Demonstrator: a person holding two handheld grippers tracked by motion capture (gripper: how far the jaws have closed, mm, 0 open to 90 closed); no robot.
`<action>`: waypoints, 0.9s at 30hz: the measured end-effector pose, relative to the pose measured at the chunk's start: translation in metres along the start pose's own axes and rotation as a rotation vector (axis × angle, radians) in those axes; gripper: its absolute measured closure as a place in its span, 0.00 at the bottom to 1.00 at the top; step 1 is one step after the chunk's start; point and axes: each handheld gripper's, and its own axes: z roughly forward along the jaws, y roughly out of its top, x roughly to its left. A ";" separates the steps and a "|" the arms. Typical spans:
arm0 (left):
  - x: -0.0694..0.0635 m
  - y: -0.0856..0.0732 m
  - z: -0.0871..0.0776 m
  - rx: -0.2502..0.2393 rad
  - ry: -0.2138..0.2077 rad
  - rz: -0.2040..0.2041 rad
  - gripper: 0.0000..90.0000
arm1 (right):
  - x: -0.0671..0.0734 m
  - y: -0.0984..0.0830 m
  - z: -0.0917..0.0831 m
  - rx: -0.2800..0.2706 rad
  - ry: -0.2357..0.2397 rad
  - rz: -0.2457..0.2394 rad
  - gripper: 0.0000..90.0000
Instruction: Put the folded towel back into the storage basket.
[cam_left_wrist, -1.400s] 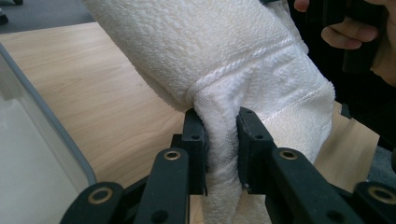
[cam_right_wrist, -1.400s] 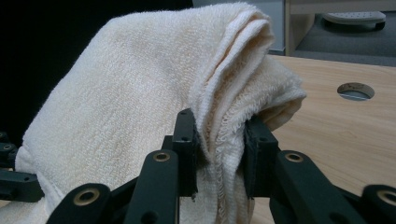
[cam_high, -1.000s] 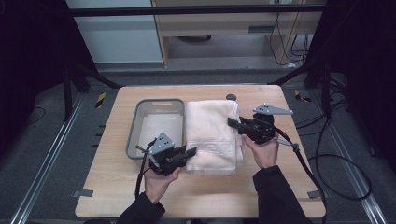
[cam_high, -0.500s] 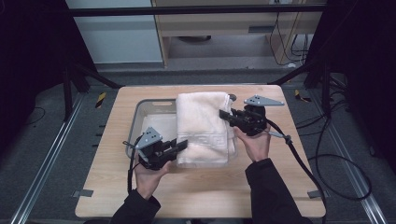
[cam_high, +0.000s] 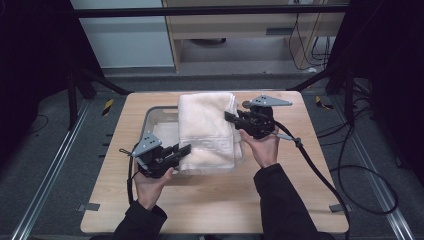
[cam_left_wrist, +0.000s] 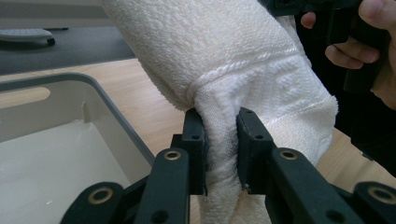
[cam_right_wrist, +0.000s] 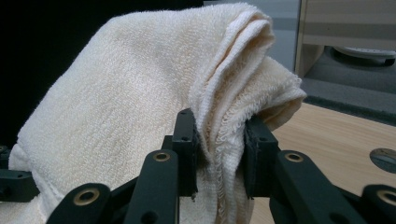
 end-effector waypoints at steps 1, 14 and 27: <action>0.003 0.002 -0.003 -0.005 0.005 -0.001 0.83 | 0.001 0.001 0.001 0.001 0.000 -0.001 0.79; 0.021 0.008 -0.023 -0.025 0.045 -0.028 0.83 | 0.021 0.018 0.024 -0.005 0.016 -0.031 0.79; 0.037 0.009 -0.035 -0.033 0.088 -0.041 0.83 | 0.036 0.027 0.047 -0.008 0.020 -0.048 0.79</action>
